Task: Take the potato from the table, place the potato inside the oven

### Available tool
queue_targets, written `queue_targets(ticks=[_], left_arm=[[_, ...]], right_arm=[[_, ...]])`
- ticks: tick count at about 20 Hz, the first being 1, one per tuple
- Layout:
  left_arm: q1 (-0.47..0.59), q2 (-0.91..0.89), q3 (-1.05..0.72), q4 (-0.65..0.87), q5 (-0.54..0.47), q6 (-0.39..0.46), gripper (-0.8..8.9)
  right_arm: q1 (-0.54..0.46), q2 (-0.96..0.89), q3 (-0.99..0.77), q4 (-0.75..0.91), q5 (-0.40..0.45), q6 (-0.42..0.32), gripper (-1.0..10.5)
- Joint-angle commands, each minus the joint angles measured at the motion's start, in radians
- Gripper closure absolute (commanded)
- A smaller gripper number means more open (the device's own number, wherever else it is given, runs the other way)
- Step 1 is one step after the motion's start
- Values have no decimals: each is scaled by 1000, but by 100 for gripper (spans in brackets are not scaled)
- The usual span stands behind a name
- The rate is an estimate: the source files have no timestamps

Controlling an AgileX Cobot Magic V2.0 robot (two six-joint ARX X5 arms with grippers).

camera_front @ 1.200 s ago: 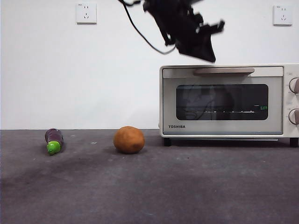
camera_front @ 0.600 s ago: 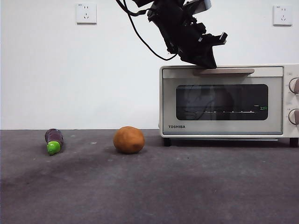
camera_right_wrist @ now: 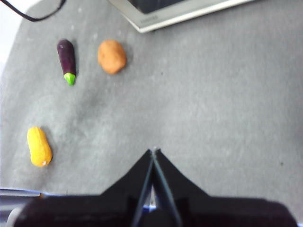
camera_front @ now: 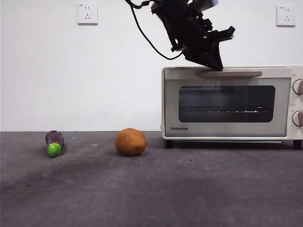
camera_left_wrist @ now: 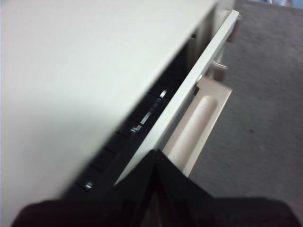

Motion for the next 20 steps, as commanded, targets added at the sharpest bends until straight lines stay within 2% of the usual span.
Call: queue_targets(ticks=[1, 8, 12, 17, 20], left_arm=[[-13, 68, -45, -127, -12, -24, 822], [-26, 68, -45, -154, -12, -96, 822], [-26, 68, -45, -179, -12, -130, 822], [-30, 68, -45, -202, -8, -185, 822], [-30, 68, -46, -206, 5, -190, 822]], right_arm=[[0, -14, 45, -32, -2, -1, 946], [0, -19, 278, -190, 2, -9, 945], [0, -19, 421, -304, 53, -9, 940], [0, -21, 543, -307, 63, -8, 936], [0, -21, 575, -307, 63, -8, 936]])
